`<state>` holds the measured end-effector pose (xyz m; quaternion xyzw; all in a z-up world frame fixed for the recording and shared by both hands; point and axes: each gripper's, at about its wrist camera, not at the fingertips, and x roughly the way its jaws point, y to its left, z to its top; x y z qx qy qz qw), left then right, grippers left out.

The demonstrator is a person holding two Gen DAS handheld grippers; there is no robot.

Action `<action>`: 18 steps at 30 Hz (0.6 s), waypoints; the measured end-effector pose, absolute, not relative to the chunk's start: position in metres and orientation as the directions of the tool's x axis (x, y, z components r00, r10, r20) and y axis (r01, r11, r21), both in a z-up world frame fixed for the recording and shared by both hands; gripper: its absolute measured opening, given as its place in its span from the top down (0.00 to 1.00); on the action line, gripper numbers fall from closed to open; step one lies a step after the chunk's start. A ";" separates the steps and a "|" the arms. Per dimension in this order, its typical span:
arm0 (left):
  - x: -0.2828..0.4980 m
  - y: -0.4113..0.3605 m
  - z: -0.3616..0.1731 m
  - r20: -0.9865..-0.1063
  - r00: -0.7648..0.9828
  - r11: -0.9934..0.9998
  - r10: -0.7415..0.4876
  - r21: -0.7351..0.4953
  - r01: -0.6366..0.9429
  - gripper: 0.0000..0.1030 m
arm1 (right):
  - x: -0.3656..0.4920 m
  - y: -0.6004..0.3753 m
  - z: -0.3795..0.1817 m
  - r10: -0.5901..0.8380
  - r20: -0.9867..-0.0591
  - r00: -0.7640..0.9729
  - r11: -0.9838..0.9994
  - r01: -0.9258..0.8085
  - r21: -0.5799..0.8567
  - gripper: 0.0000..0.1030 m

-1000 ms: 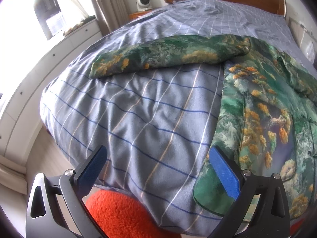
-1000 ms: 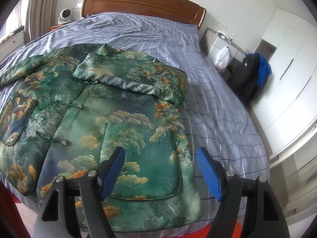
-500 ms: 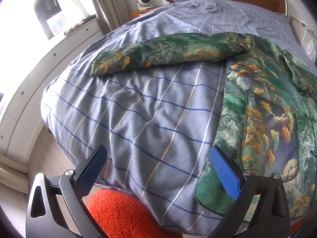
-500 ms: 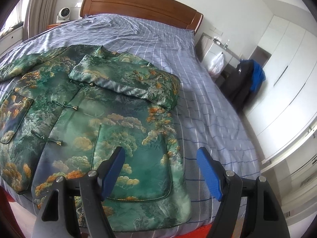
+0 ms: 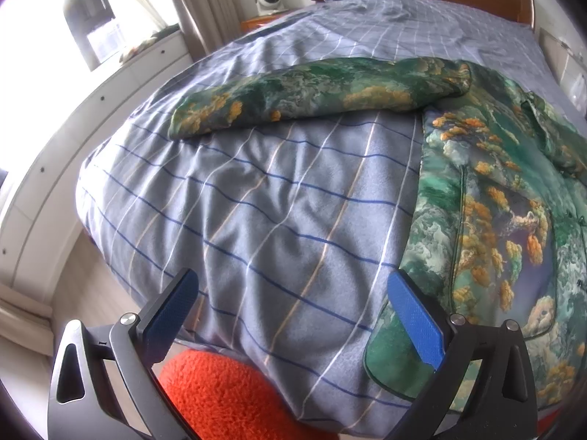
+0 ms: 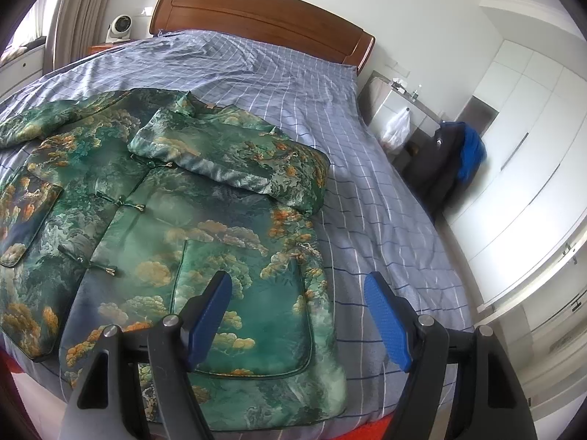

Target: Fold large clothes

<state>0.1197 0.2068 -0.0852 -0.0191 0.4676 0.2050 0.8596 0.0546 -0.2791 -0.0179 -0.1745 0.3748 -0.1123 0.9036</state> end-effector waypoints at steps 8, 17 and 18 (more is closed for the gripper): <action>0.127 0.213 -0.083 -0.814 0.477 0.917 0.333 0.161 -0.365 0.00 | 0.055 -0.279 -0.018 -0.333 -0.638 0.694 0.914 0.072 -0.399 0.28; 0.165 0.323 -0.053 -0.829 0.546 0.870 0.122 -0.175 -0.461 0.00 | 0.057 -0.272 -0.026 -0.250 -0.675 0.695 0.943 0.017 -0.331 0.27; 0.170 0.339 -0.053 -0.828 0.552 0.852 0.099 -0.215 -0.476 0.00 | 0.058 -0.270 -0.029 -0.243 -0.681 0.691 0.944 0.007 -0.330 0.27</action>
